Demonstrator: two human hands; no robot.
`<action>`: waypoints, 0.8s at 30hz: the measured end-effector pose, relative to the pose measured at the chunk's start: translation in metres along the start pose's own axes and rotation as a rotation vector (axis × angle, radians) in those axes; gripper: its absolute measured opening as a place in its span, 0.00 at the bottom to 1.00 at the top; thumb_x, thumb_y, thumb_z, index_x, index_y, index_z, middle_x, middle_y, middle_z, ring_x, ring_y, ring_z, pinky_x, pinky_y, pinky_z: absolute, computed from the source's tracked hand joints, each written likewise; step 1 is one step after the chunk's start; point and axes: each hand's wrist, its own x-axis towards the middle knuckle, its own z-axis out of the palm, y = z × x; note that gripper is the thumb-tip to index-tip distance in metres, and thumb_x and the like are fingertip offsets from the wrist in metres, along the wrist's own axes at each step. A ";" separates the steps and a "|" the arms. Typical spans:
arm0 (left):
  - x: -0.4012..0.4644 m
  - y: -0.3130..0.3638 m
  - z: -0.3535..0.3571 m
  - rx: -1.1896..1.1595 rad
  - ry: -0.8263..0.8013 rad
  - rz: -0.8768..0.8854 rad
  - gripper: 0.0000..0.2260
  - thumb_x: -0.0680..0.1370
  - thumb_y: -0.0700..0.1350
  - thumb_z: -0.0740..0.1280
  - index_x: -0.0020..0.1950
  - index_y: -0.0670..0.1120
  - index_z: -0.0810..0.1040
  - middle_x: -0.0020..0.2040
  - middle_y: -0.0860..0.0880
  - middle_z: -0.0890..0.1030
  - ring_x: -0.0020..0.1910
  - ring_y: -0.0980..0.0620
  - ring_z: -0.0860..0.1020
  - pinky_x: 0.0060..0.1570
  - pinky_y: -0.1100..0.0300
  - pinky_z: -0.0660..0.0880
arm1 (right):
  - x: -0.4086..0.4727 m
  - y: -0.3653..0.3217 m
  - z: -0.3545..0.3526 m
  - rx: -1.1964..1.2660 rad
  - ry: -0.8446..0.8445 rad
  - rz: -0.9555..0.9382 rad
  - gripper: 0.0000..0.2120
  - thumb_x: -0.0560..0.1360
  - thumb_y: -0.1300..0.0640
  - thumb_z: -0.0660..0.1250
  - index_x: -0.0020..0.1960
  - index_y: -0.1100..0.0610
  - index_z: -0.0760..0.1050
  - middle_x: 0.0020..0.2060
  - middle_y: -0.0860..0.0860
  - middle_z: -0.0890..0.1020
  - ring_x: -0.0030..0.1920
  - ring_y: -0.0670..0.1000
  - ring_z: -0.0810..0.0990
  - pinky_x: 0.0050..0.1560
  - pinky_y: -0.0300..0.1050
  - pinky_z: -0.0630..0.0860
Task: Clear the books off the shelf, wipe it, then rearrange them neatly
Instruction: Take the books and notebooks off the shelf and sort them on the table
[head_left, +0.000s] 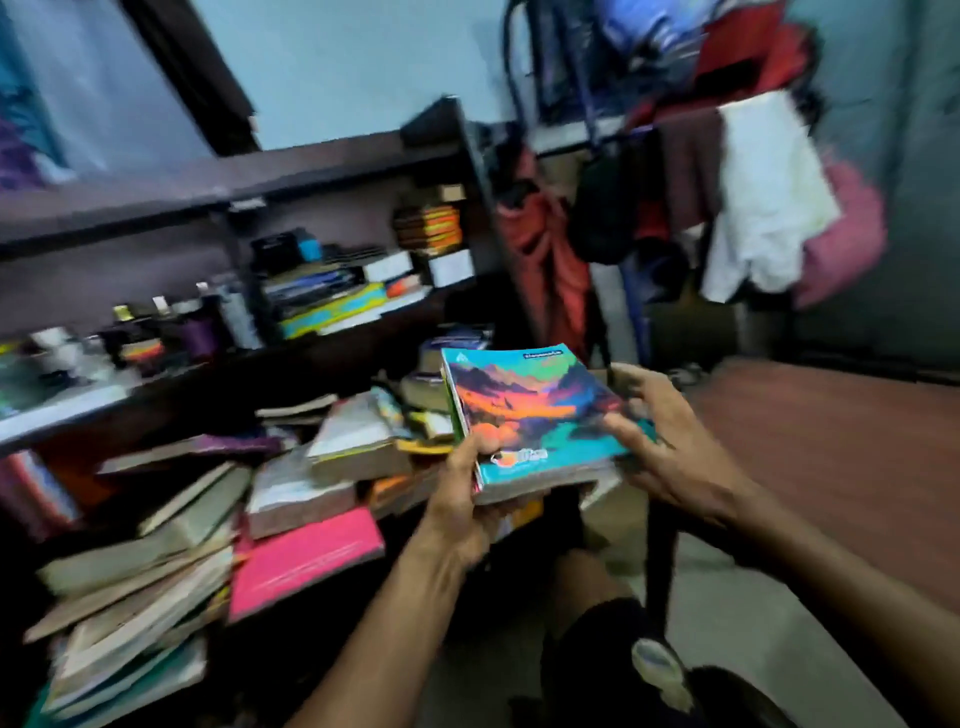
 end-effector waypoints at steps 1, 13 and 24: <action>0.011 -0.015 0.009 0.000 -0.048 -0.015 0.10 0.72 0.46 0.68 0.49 0.43 0.82 0.49 0.42 0.85 0.42 0.45 0.84 0.35 0.54 0.81 | -0.004 0.015 -0.016 0.112 0.016 0.215 0.37 0.74 0.27 0.61 0.73 0.51 0.67 0.69 0.49 0.74 0.67 0.46 0.73 0.68 0.48 0.70; 0.187 -0.103 0.130 0.581 -0.322 0.199 0.31 0.71 0.41 0.75 0.69 0.59 0.67 0.57 0.48 0.84 0.55 0.49 0.82 0.54 0.52 0.80 | -0.019 0.154 -0.077 0.061 0.535 0.349 0.30 0.73 0.63 0.75 0.71 0.55 0.68 0.60 0.45 0.80 0.59 0.37 0.79 0.57 0.30 0.74; 0.249 -0.201 0.156 0.878 -0.319 0.195 0.45 0.79 0.45 0.72 0.77 0.67 0.40 0.64 0.63 0.76 0.60 0.67 0.77 0.57 0.69 0.72 | -0.032 0.255 -0.083 -0.082 0.487 0.567 0.37 0.72 0.50 0.75 0.74 0.46 0.58 0.65 0.37 0.71 0.64 0.37 0.69 0.60 0.24 0.64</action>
